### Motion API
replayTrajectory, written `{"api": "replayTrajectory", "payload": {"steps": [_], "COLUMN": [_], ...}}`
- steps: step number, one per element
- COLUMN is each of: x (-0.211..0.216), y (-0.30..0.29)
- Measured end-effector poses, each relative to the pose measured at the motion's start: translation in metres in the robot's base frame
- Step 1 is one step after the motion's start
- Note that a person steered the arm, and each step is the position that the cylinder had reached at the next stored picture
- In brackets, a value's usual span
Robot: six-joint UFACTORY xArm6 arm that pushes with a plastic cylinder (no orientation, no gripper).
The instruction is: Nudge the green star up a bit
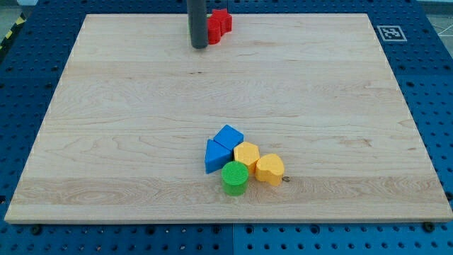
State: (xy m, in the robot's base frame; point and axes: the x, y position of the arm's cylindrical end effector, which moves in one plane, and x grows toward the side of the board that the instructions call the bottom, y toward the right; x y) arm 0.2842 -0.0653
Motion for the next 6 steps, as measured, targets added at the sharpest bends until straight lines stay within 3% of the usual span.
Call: {"api": "replayTrajectory", "payload": {"steps": [2, 5, 6], "x": [-0.028, -0.053, -0.062], "y": [-0.05, -0.03, -0.05]}}
